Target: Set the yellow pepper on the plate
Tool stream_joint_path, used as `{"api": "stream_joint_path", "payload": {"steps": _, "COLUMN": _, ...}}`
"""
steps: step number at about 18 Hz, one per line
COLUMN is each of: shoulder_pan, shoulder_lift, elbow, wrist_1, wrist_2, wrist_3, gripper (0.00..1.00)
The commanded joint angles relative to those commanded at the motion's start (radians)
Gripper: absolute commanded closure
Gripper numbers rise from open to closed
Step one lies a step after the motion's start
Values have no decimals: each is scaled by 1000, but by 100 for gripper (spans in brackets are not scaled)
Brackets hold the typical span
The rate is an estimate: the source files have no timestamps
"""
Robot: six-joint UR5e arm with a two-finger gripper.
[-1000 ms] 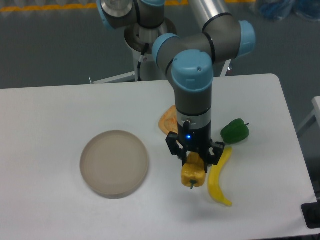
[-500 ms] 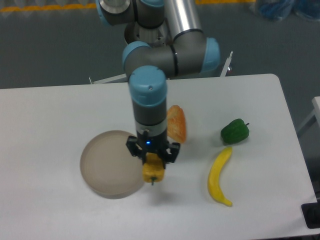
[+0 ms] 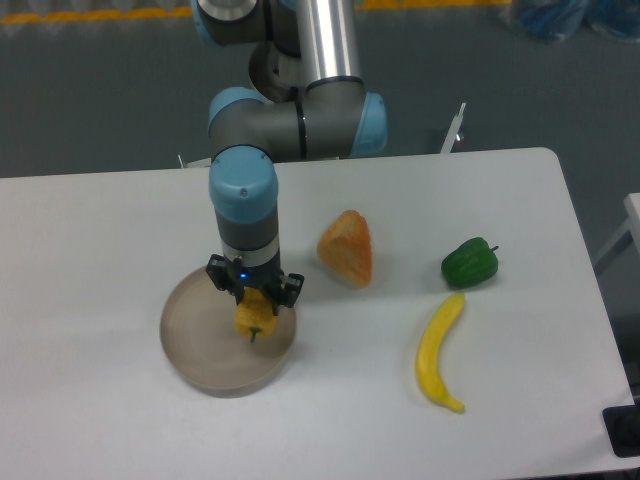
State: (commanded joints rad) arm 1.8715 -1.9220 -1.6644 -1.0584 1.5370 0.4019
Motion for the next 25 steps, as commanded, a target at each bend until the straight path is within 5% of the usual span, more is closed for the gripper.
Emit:
{"api": "stream_joint_path", "payload": {"steps": 20, "shoulder_pan": -34, "shoulder_lift": -54, "elbow": 0, "wrist_1": 37, "wrist_2": 3, "wrist_3": -5, "gripper": 42}}
{"api": "stream_joint_path", "payload": {"steps": 23, "shoulder_pan": -34, "shoulder_lift": -54, "elbow": 0, "wrist_1": 37, "wrist_2": 5, "wrist_3": -5, "gripper": 30}}
{"api": "stream_joint_path", "payload": {"steps": 25, "shoulder_pan": -32, "shoulder_lift": -52, "elbow": 2, "wrist_1": 37, "wrist_2": 5, "wrist_3": -5, "gripper": 6}}
